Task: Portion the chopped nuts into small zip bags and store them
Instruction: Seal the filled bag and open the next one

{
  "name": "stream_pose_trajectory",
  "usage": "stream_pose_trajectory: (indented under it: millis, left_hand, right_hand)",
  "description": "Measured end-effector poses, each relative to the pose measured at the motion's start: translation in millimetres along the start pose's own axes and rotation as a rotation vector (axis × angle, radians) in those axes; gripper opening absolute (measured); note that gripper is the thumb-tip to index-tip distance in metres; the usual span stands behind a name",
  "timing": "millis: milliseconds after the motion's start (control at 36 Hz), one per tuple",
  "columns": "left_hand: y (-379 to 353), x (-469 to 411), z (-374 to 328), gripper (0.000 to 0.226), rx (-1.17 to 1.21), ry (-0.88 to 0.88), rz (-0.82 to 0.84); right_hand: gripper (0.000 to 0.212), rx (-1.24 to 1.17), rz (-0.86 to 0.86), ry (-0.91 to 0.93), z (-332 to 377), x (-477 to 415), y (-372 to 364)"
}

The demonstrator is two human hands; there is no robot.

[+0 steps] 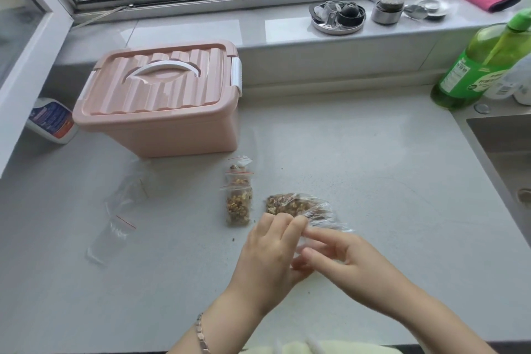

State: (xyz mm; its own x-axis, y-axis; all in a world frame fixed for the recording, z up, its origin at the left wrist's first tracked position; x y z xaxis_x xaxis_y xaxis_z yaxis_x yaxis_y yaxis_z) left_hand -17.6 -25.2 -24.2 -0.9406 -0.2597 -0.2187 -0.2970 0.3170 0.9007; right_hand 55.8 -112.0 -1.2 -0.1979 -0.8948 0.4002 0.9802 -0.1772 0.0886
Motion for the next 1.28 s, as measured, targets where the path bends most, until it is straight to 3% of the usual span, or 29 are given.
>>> stream_pose_trajectory:
  millis: [194, 333, 528, 611, 694, 778, 833, 889, 972, 1056, 1139, 1278]
  left_hand:
    - [0.7, -0.8, 0.4, 0.043, -0.026, 0.014, -0.006]
    - [-2.0, 0.5, -2.0, 0.032, -0.007, 0.01, -0.038]
    - [-7.7, 4.5, -6.3, 0.041, 0.029, 0.075, 0.03]
    - [-9.5, 7.1, -8.3, 0.034, 0.029, 0.089, 0.027]
    - [-11.3, 8.3, -5.5, 0.021, 0.011, 0.125, 0.006]
    - [-15.4, 10.9, 6.7, 0.022, 0.071, 0.232, 0.046]
    - [-20.9, 16.5, 15.9, 0.025, 0.159, 0.325, 0.132]
    - [-27.7, 24.0, 22.7, 0.025, 0.249, 0.414, 0.234]
    - [-42.5, 35.9, 22.7, 0.026, 0.336, 0.479, 0.5]
    - [-52.6, 39.8, 22.3, 0.03, 0.257, 0.51, 0.688]
    - [-55.6, 32.7, 30.3, 0.028, 0.229, 0.594, 0.695]
    - [-57.7, 12.3, 49.3, 0.025, 0.321, 0.653, 0.698]
  right_hand:
    - [0.039, -0.139, 0.01, -0.049, -12.9, -3.3, 0.6]
    - [0.04, -0.283, 0.174, -0.011, -4.5, -1.9, -9.0]
    - [0.041, -0.238, 0.201, 0.033, -4.1, 0.8, -8.2]
    - [0.036, -0.203, 0.215, 0.024, -5.3, 4.1, -7.1]
    - [0.03, -0.21, 0.084, -0.021, -14.9, 5.2, 3.7]
    - [0.026, -0.266, -0.229, -0.066, -37.5, 7.9, 33.9]
    - [0.019, -0.143, -0.466, -0.161, -66.5, 13.7, 60.1]
    - [0.018, 0.039, -0.582, -0.364, -102.9, 19.9, 79.2]
    - [0.044, 0.142, -0.483, -0.658, -153.1, 23.4, 82.7]
    - [0.053, 0.18, -0.406, -0.695, -176.2, 16.7, 74.7]
    - [0.042, 0.126, -0.416, -0.653, -185.1, 6.9, 68.3]
    - [0.014, -0.176, -0.525, -0.509, -176.7, -0.2, 64.4]
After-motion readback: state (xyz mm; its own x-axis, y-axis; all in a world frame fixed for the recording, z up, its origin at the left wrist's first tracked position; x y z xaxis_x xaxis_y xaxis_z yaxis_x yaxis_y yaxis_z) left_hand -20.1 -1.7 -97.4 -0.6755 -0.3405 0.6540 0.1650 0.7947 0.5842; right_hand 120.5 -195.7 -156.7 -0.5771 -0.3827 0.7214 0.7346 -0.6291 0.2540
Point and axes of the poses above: each hand's wrist, its own x-axis away from the middle knuckle, its own y-axis out of the back of the hand, z = x × y, the point moved 5 cm from there along -x, towards the middle knuckle, and after that the axes turned 9 degrees about z, right-handed, at the moved point
